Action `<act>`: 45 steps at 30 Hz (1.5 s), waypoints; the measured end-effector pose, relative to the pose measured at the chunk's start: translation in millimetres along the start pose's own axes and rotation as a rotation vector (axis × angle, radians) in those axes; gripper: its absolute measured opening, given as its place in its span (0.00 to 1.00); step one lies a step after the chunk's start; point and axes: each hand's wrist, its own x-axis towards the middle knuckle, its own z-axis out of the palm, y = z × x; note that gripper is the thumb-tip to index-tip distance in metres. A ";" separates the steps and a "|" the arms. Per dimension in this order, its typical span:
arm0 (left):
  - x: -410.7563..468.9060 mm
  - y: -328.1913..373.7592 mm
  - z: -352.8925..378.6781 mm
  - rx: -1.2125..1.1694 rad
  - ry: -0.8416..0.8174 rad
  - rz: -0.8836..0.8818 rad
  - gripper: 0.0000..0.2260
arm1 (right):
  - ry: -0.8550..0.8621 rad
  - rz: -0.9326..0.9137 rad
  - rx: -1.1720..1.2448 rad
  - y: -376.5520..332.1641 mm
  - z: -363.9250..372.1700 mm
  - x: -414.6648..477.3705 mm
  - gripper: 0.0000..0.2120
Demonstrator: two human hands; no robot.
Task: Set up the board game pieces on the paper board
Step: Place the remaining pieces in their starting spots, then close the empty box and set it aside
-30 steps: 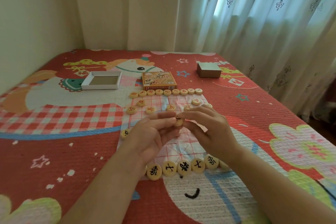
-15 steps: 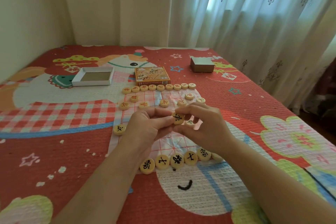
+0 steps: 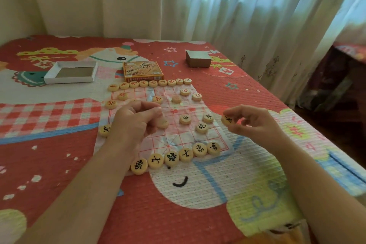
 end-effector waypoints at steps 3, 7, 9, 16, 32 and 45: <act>1.5 -2.8 -0.3 0.039 -0.009 0.006 0.05 | -0.069 0.031 -0.083 11.9 -5.3 -12.7 0.13; 2.2 -4.2 -1.4 0.037 0.004 0.000 0.05 | -0.112 0.026 -0.155 16.9 -3.6 -22.4 0.12; 2.8 -4.6 -2.0 0.041 0.010 0.001 0.06 | -0.144 -0.003 -0.197 16.6 -1.6 -23.4 0.13; 5.8 -8.8 -3.1 0.063 0.035 0.008 0.07 | -0.218 0.018 -0.283 17.1 -0.8 -21.1 0.14; 5.8 -9.3 -5.0 0.061 0.032 0.006 0.06 | -0.045 0.098 -0.077 16.9 -1.2 -17.1 0.06; 31.8 16.1 -15.4 0.098 0.140 0.110 0.06 | -0.154 0.083 -0.140 -34.2 35.1 92.1 0.08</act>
